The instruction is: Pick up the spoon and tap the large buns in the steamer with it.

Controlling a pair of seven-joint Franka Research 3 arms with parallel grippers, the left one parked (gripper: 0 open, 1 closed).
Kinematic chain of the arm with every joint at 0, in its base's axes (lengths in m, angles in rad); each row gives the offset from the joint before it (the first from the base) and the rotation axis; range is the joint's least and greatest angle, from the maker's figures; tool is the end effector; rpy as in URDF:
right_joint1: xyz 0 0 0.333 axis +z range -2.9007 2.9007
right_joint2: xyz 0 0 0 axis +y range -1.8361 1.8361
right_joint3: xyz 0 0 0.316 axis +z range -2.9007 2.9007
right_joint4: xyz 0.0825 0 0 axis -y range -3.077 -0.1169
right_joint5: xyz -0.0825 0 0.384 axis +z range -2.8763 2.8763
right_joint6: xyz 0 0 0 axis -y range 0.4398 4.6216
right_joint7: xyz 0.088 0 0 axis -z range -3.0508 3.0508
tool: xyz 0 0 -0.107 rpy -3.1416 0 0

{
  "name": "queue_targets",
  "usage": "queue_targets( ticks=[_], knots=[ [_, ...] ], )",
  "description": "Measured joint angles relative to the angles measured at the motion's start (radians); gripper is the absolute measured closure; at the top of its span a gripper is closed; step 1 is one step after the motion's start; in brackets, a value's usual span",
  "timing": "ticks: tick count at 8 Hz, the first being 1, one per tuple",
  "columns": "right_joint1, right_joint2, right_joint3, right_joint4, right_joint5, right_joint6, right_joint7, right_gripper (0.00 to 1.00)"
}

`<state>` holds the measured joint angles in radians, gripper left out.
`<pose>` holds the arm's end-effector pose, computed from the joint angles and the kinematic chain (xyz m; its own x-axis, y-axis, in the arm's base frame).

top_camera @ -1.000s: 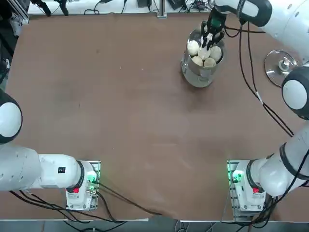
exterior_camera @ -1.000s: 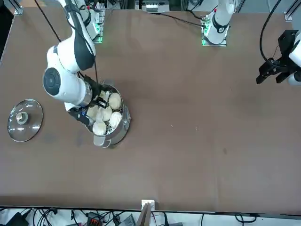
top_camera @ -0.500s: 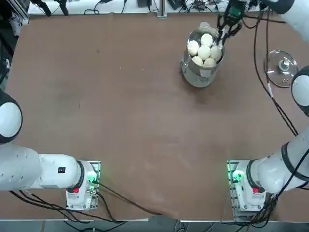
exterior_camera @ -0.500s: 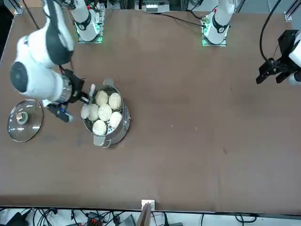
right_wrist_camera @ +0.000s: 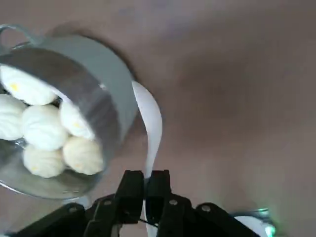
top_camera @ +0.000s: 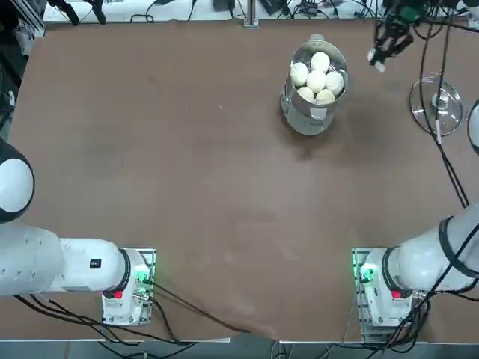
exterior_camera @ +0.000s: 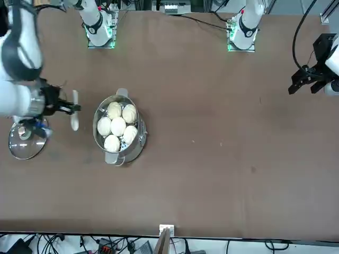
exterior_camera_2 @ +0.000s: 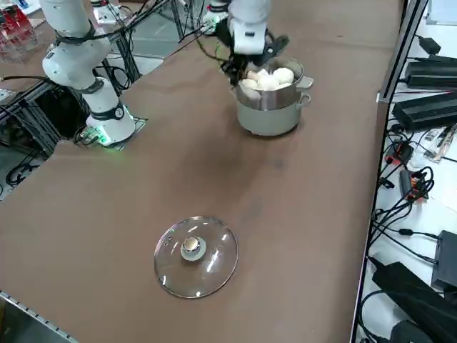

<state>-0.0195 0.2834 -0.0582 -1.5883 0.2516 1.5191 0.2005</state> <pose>0.6059 -0.0160 0.4507 0.8890 -0.2542 -0.3809 -0.3304 -0.9320 -0.1491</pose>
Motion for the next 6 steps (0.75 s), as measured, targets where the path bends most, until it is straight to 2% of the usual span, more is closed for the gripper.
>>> queue_targets(
  ticks=[2, 3, 6],
  knots=[
    [-0.108, 0.022, -0.001, -0.015, 0.001, -0.014, -0.157, 0.93],
    [-0.132, 0.042, -0.001, -0.03, 0.003, 0.001, -0.188, 0.93],
    [-0.128, 0.09, 0.016, -0.14, 0.029, 0.206, -0.211, 0.93]
  ],
)
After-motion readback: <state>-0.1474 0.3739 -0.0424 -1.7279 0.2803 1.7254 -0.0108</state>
